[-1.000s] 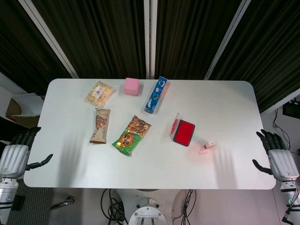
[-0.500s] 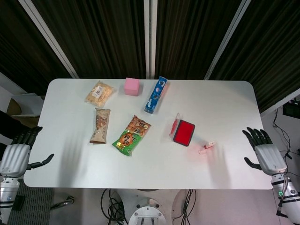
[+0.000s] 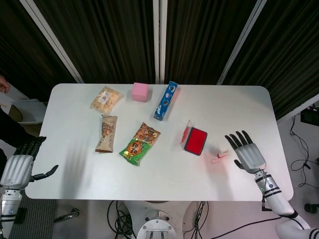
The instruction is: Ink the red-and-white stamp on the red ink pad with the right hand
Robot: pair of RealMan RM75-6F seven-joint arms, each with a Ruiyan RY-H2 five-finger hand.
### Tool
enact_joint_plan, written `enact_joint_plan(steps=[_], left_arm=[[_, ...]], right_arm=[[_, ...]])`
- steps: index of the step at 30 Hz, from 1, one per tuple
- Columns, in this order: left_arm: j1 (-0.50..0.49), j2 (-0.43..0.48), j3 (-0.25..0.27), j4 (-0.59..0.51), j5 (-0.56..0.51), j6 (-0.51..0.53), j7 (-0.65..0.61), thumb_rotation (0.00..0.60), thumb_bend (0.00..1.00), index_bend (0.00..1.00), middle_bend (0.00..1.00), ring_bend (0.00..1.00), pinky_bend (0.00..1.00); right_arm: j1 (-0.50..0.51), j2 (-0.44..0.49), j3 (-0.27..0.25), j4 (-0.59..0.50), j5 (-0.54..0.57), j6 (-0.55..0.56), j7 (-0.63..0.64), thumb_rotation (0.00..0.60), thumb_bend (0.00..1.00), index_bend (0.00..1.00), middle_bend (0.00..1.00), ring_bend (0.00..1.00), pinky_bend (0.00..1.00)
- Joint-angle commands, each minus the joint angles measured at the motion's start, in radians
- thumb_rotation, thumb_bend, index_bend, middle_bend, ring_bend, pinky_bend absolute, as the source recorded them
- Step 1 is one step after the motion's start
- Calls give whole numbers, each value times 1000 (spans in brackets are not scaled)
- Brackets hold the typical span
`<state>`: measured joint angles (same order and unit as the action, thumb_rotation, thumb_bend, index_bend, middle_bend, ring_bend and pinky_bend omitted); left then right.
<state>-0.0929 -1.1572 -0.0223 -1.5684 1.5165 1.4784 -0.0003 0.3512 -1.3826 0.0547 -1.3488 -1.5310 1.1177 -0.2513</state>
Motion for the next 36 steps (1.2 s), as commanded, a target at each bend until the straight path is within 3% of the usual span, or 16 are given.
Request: enact_joint_plan(steps=[1, 8, 26, 36], left_arm=[[0, 0, -1, 5, -2, -1, -6, 290, 166, 107, 124, 118, 206], [-2, -1, -2, 20, -2, -4, -24, 287, 166, 108, 124, 118, 206], [0, 0, -3, 35, -8, -5, -41, 291, 166, 108, 124, 118, 206], [0, -4, -3, 43, -9, -6, -48, 286, 166, 107, 125, 118, 206]], right_arm=[[25, -59, 3, 49, 9, -15, 0, 600, 178, 84, 176, 0, 0], [31, -135, -11, 135, 3, 3, 30, 600, 182, 208, 254, 0, 0], [37, -245, -18, 284, 1, 49, 85, 600, 232, 401, 377, 0, 0], [36, -264, -21, 314, 12, 51, 96, 600, 233, 454, 369, 5, 0]])
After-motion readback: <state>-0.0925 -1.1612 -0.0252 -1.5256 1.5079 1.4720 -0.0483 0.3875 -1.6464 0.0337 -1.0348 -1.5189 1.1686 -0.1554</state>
